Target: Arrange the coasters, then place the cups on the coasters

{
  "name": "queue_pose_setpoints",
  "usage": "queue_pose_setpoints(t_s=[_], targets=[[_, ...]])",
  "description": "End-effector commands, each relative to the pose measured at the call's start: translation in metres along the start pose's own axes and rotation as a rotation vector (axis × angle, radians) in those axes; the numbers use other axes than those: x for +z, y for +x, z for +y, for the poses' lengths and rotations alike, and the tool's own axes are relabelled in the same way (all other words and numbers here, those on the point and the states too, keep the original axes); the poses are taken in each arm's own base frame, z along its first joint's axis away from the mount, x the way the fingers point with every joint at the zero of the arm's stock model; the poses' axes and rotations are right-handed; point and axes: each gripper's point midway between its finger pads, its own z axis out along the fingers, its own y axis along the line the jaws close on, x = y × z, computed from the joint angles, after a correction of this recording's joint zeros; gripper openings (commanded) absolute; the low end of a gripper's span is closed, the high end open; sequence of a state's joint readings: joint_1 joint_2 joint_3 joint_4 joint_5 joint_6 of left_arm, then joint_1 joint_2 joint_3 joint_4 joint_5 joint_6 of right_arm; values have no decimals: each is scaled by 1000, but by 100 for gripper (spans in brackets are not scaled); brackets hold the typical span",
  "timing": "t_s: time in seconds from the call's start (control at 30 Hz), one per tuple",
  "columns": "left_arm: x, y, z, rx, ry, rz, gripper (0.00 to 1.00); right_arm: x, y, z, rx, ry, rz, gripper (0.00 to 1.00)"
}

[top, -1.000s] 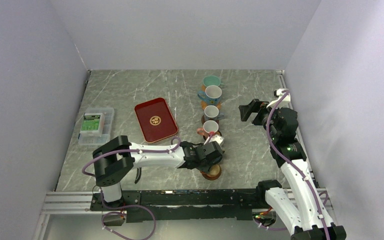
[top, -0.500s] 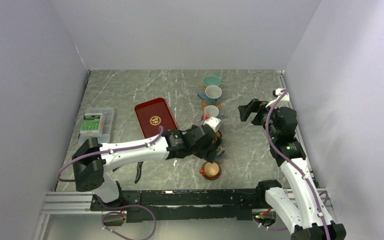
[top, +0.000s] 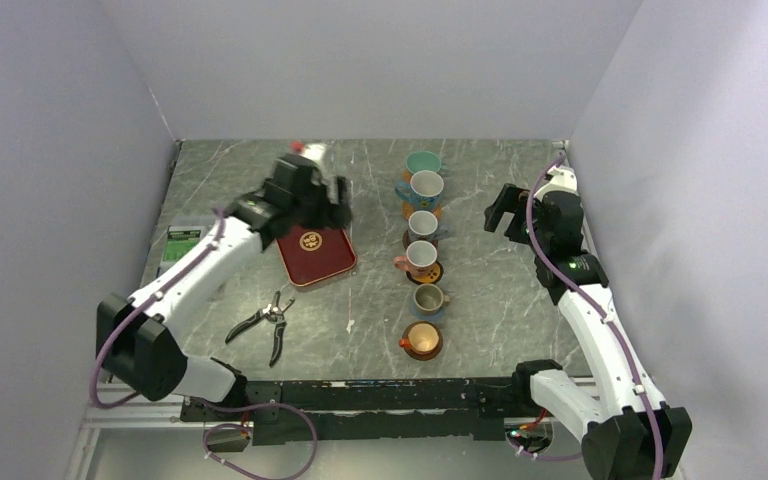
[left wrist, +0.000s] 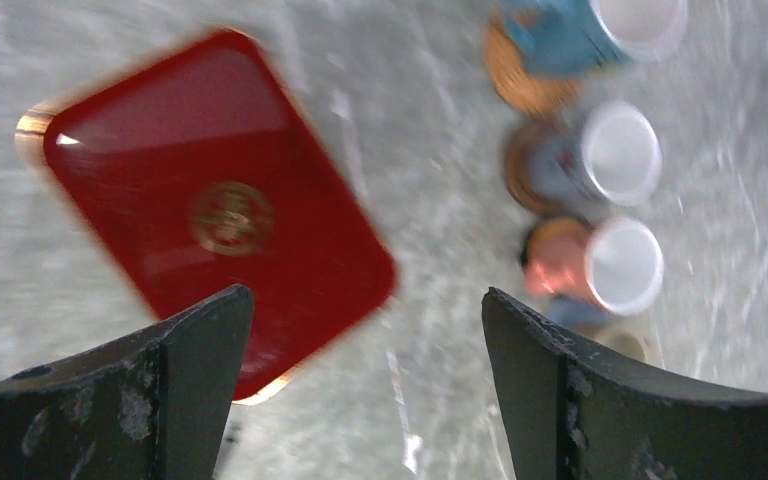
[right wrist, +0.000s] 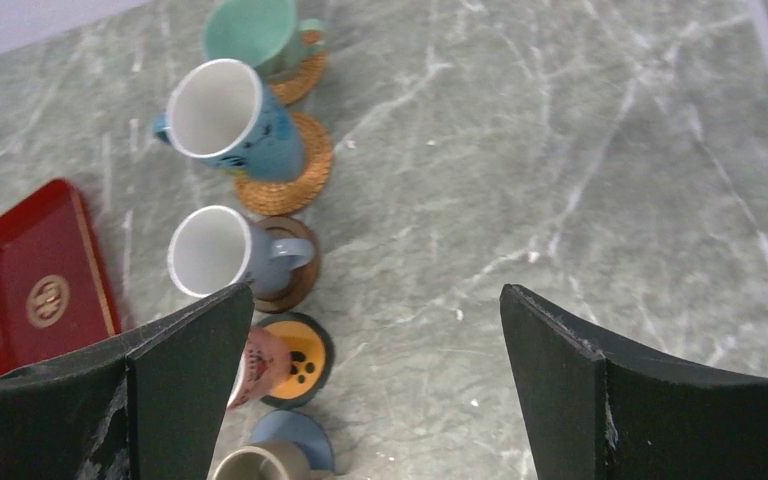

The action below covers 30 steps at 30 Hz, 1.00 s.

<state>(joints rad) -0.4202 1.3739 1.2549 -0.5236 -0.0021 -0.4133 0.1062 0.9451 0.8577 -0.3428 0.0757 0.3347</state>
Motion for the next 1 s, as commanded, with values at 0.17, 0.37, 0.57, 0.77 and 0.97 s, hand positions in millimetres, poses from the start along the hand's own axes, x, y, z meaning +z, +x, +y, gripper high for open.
queue_pose_setpoints(t_s=[0.17,0.37,0.57,0.77,0.97], targets=[[-104,-101,117,-82,-246,-419,91,-30,-61,-23,24,158,-226,100],[-152,-106,130,26,-369,-572,94,-58,-90,-20,16,117,-403,100],[-155,-80,137,56,-385,-584,94,-64,-94,-17,-2,87,-460,100],[-152,-72,141,46,-403,-557,94,-63,-93,-15,-9,73,-461,100],[-152,-72,139,49,-388,-566,94,-62,-92,-16,-7,83,-450,100]])
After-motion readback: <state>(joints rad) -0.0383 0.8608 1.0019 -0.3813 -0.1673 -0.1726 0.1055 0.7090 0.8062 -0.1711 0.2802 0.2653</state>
